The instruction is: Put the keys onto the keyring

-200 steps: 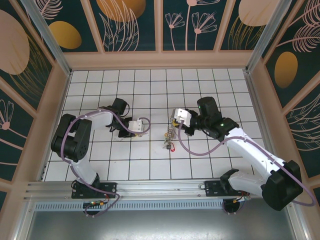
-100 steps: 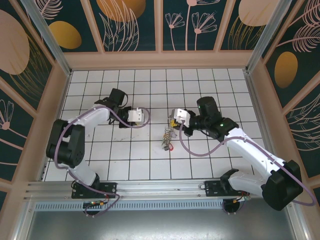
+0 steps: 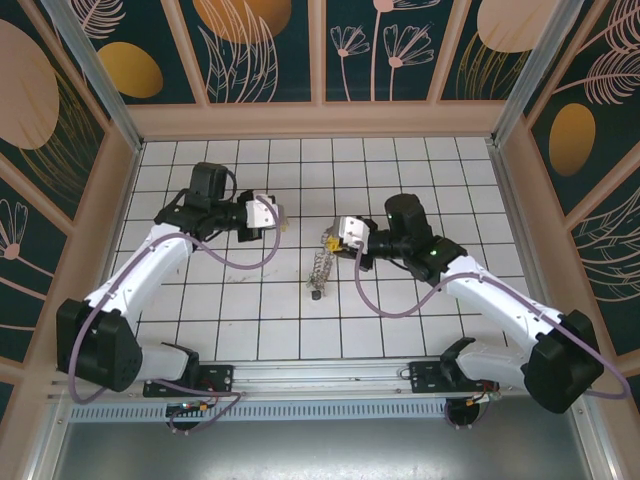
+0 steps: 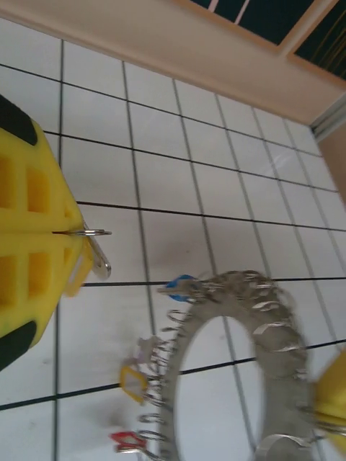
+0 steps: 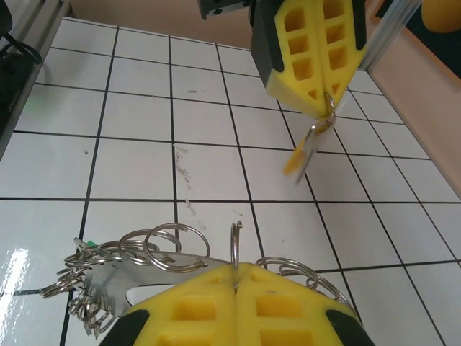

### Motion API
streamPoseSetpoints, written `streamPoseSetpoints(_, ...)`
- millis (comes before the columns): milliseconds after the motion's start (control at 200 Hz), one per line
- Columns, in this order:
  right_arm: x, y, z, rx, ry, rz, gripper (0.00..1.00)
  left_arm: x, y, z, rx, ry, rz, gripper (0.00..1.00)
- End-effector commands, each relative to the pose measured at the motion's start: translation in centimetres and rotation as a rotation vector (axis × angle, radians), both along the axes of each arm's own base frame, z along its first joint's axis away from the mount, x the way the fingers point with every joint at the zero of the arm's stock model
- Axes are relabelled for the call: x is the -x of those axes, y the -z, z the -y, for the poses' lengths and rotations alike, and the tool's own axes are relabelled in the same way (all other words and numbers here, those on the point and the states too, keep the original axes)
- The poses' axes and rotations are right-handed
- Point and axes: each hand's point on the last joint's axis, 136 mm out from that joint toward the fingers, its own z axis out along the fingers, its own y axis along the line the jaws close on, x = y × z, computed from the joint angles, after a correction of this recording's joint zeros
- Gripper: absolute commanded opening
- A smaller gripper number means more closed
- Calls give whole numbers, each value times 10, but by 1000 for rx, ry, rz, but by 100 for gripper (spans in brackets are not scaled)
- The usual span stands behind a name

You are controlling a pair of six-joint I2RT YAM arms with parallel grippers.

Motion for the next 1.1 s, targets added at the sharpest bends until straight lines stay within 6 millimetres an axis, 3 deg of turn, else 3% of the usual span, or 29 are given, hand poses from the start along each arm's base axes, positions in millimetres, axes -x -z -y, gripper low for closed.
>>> streamPoseSetpoints(0, 5, -23, -20, -93, -48, 2, 0, 15, -22, 21, 134, 59, -1, 0)
streamPoseSetpoints(60, 6, -24, -25, -104, -53, -15, 0, 17, -34, 25, 167, 57, 17, 0)
streamPoseSetpoints(80, 6, -25, -27, -107, -55, -16, 0, 20, -26, 25, 165, 58, 1, 0)
streamPoseSetpoints(455, 5, -26, -37, -161, -66, -79, 0, 44, -15, 30, 164, 133, 48, 0)
streamPoseSetpoints(1096, 1, -22, -39, -151, -71, -87, 0, 61, 9, 33, 73, 236, 115, 0)
